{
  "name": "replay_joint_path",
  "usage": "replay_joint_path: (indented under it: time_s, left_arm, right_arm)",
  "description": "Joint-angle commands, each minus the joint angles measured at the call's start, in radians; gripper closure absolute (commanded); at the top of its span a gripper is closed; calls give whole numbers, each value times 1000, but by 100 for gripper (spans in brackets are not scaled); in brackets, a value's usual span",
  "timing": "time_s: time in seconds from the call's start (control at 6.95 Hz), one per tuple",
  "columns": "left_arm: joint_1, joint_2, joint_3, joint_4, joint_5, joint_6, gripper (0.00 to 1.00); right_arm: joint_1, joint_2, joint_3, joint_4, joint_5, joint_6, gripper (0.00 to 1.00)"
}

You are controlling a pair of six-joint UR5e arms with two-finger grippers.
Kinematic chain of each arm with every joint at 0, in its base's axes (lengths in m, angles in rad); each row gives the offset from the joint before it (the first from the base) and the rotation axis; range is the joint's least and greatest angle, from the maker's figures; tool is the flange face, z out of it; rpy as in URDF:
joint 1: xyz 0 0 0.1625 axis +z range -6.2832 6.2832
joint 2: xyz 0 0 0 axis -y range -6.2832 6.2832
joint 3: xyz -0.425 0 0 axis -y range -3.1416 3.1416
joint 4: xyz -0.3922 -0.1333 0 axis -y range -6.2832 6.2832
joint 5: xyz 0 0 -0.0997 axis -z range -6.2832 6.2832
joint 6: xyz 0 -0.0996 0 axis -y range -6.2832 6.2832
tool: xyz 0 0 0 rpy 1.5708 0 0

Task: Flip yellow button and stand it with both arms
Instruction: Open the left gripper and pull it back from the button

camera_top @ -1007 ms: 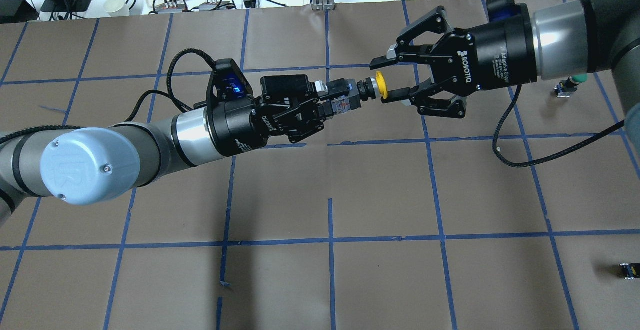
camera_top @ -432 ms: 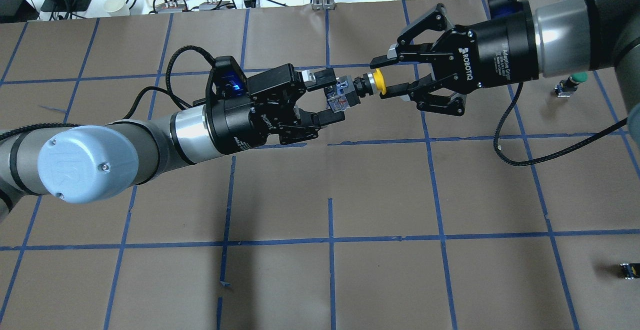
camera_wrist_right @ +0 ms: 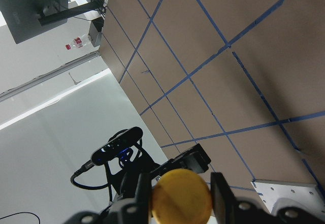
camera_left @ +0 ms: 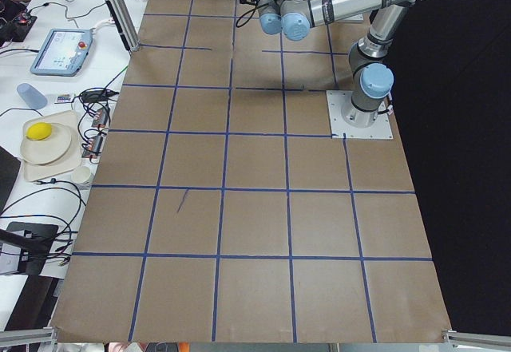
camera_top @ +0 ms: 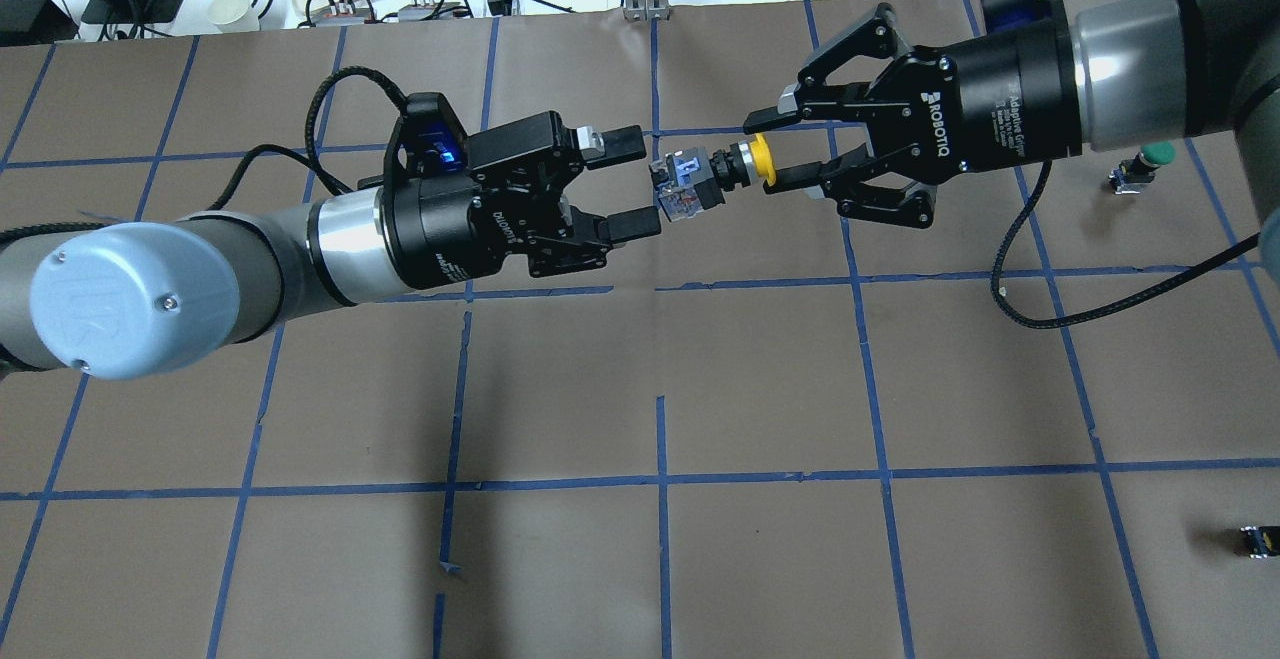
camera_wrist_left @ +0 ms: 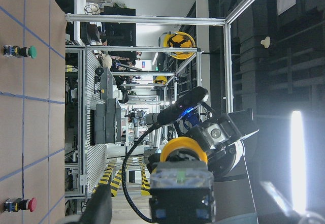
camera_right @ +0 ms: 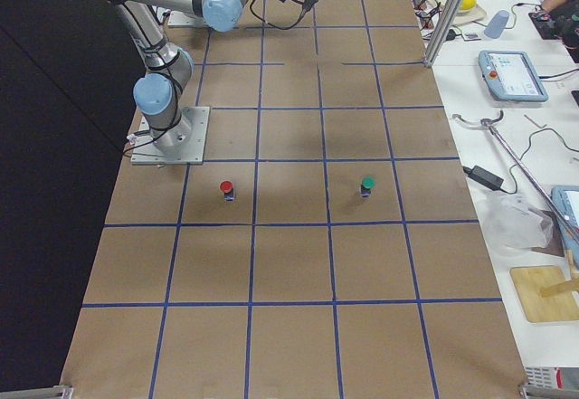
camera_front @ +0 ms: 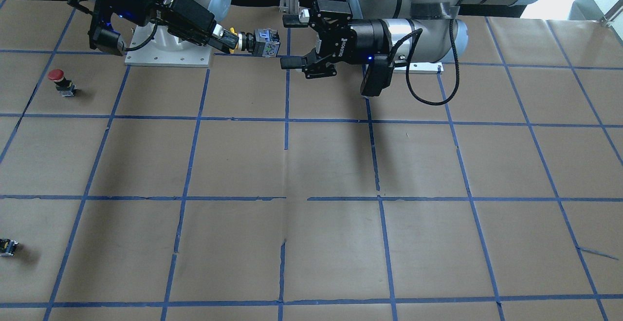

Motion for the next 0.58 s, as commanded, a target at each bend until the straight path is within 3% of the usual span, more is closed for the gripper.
replay_joint_path:
  time_s: [0.0, 0.14, 0.43]
  left_arm:
    - [119, -22, 74, 13, 293, -85, 0]
    - [124, -30, 90, 30, 341, -108, 0]
    - [173, -72, 123, 227, 682, -263, 1]
  right_arm:
    - [-25, 2, 1, -84, -88, -86, 54]
    - [-25, -1, 1, -83, -135, -199, 54]
    - [7, -39, 15, -37, -321, -453, 54]
